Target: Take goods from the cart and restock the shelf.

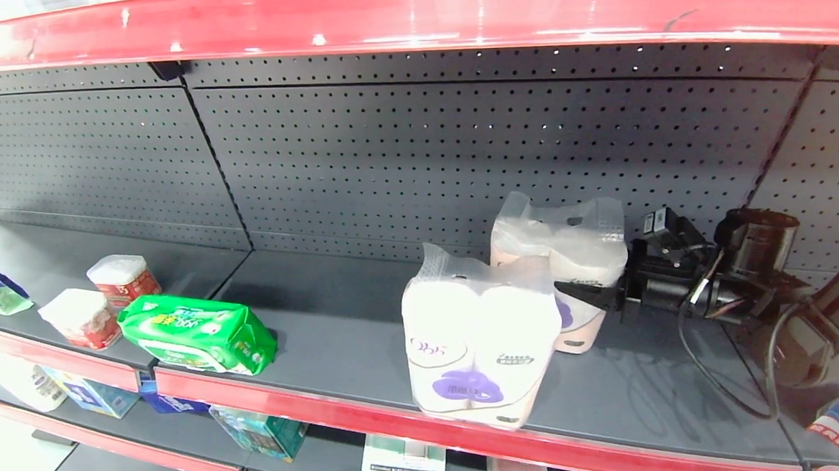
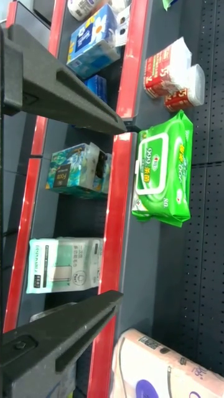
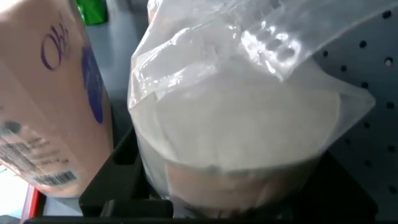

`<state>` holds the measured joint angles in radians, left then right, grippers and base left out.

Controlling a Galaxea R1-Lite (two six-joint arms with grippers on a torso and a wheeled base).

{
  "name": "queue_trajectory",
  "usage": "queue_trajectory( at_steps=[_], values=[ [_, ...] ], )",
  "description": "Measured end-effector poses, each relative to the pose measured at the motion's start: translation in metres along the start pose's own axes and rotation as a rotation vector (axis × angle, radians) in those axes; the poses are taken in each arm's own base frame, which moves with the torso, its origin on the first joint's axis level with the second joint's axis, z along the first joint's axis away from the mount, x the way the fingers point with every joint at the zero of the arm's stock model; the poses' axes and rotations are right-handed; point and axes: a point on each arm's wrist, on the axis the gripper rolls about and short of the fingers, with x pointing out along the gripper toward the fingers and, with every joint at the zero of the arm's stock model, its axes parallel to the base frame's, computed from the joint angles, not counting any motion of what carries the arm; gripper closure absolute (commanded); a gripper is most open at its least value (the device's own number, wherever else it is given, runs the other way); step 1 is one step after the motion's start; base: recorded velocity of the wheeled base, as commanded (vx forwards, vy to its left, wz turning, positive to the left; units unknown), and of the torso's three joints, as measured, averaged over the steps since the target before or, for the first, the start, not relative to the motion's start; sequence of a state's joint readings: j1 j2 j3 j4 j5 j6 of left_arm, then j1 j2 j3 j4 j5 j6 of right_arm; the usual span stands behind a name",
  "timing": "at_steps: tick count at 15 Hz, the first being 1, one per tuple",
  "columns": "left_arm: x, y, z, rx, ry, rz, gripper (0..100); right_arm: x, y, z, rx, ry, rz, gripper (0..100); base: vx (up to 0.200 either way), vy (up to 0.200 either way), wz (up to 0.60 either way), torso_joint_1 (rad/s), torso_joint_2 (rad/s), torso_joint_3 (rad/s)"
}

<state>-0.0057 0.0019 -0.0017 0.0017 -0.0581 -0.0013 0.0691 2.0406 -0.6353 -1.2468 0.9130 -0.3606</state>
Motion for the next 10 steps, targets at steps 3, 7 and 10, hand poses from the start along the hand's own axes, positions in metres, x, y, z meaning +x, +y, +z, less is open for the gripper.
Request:
queue_trajectory(
  at_steps=[3, 7, 10],
  values=[
    [0.000, 0.000, 0.000, 0.000, 0.000, 0.000, 0, 0.001, -0.002, -0.005, -0.034, 0.004, 0.004, 100, 0.000, 0.000, 0.00, 0.000, 0.00, 0.000],
    [0.000, 0.000, 0.000, 0.000, 0.000, -0.001, 0, 0.012, -0.002, -0.006, -0.053, -0.001, 0.014, 100, 0.000, 0.000, 0.00, 0.000, 0.00, 0.000],
    [0.000, 0.000, 0.000, 0.000, 0.000, 0.000, 0, 0.030, -0.003, 0.000, -0.075, -0.030, 0.041, 100, 0.000, 0.000, 0.00, 0.000, 0.00, 0.000]
  ],
)
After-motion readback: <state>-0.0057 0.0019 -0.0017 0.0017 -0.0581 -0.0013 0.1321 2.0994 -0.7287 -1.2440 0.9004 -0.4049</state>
